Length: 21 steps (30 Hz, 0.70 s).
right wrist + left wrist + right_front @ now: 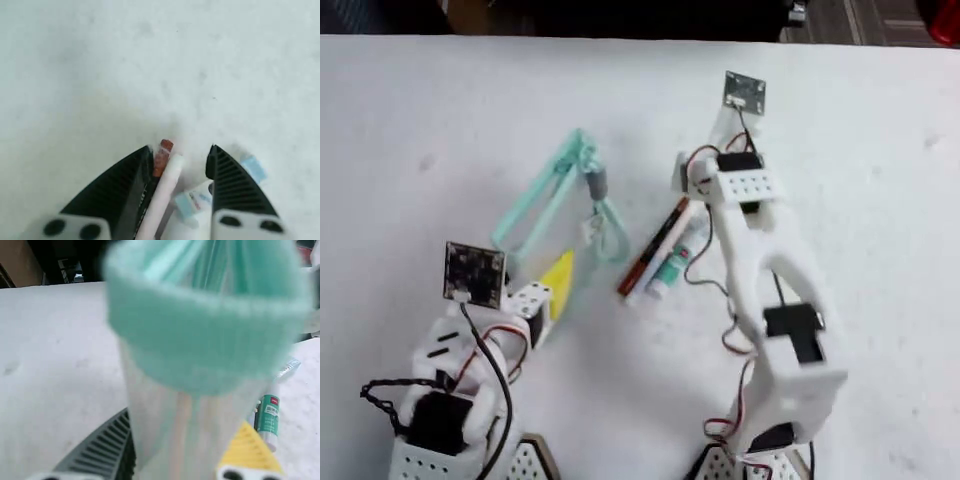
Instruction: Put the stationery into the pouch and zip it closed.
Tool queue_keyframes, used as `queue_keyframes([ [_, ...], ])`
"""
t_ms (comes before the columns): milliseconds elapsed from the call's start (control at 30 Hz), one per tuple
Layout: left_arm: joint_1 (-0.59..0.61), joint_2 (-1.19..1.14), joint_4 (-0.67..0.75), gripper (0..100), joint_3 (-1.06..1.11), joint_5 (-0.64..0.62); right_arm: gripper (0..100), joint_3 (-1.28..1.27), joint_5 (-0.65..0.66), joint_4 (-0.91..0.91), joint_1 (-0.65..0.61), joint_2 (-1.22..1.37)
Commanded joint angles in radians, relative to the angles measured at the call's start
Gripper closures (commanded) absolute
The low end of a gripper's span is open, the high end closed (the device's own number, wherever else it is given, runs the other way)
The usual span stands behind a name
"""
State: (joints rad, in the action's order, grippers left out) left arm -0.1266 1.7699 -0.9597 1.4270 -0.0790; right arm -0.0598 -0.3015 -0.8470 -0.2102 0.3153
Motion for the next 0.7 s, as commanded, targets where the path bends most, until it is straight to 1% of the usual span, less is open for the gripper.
queue_keyframes([
  [0, 0.008, 0.012, 0.026, 78, -0.008, -0.005, 83.3, 0.123, -0.012, 0.010, 0.013, 0.090],
  [267, 0.008, 0.012, 0.028, 78, -0.008, -0.005, 83.3, 0.236, -0.012, 0.008, 0.007, 0.252],
  [367, 0.007, 0.012, 0.028, 78, -0.008, -0.005, 83.3, 0.236, -0.012, -0.002, -0.005, 0.260],
  [667, 0.007, 0.012, 0.026, 78, -0.008, -0.005, 83.3, 0.239, -0.012, -0.128, -0.084, 0.260],
])
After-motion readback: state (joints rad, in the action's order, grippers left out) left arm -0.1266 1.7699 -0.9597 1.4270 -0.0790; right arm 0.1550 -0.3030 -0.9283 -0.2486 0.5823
